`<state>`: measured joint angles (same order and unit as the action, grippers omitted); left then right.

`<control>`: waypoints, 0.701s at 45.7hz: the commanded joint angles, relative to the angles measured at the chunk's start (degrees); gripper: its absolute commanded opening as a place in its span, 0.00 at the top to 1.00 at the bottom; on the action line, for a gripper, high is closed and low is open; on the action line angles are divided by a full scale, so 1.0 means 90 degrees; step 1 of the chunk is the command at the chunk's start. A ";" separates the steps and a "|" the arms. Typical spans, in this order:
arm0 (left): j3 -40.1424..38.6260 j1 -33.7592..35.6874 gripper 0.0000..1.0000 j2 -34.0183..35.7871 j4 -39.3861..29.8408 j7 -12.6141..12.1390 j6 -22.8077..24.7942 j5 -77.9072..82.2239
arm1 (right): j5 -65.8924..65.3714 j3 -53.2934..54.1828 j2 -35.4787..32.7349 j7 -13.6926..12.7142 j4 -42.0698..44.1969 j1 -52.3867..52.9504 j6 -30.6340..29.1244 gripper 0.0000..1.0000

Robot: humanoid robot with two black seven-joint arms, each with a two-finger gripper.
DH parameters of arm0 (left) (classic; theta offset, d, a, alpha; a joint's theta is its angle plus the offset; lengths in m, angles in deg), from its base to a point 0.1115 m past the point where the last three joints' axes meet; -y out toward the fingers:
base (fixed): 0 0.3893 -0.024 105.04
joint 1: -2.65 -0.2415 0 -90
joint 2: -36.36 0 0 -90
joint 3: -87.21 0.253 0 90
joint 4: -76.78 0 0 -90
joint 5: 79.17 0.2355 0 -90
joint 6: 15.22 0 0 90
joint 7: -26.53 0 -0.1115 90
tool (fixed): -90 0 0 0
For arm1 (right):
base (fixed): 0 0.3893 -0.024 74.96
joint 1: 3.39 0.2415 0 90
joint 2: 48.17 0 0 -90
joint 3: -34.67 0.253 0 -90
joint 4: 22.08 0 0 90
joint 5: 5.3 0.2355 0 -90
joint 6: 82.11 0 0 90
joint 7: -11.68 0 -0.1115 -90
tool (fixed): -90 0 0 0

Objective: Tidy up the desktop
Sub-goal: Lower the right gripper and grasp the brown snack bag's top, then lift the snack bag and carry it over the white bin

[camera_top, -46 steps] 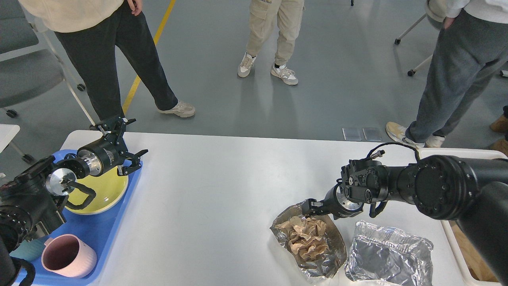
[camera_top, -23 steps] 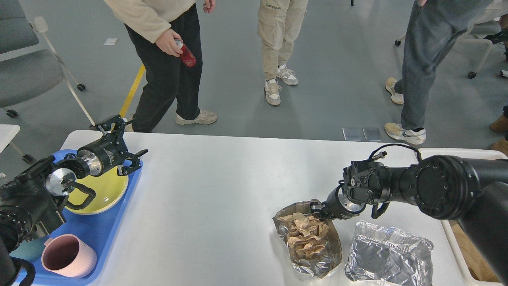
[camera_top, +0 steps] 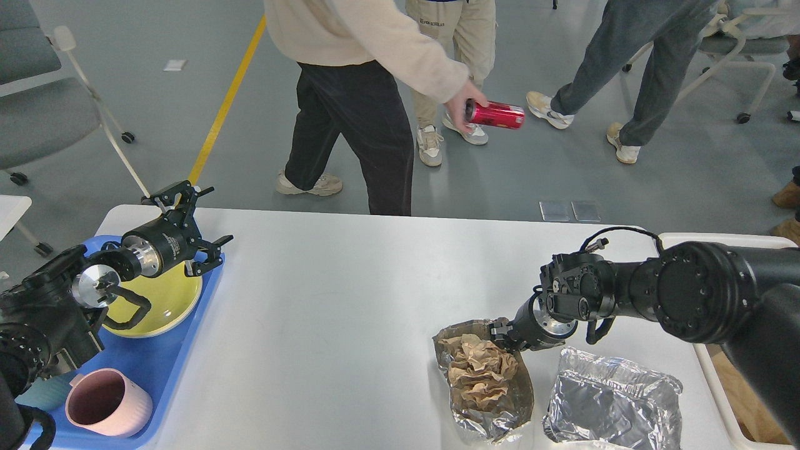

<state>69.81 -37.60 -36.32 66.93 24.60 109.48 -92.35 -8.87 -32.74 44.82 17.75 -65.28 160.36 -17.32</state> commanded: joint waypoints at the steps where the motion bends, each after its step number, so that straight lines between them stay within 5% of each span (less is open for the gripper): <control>1: 0.0000 0.0000 0.04 0.0000 0.0000 0.0000 0.0002 -0.0010 | -0.0003 0.0010 -0.0069 0.0000 -0.0064 0.0155 -0.0918 1.00; 14: 0.0000 0.0000 0.04 0.0000 0.0000 0.0000 0.0002 -0.0001 | -0.0003 0.0000 -0.0108 0.0000 -0.0220 0.1130 -0.3281 1.00; 32: 0.0000 0.0000 0.04 0.0000 0.0000 0.0000 0.0002 -0.0001 | -0.0013 0.0000 -0.0098 0.0000 -0.0523 0.3191 -0.3310 1.00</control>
<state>69.81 -37.60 -36.32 66.94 24.60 109.49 -92.36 -8.90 -32.57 43.95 17.83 -69.28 183.51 -47.12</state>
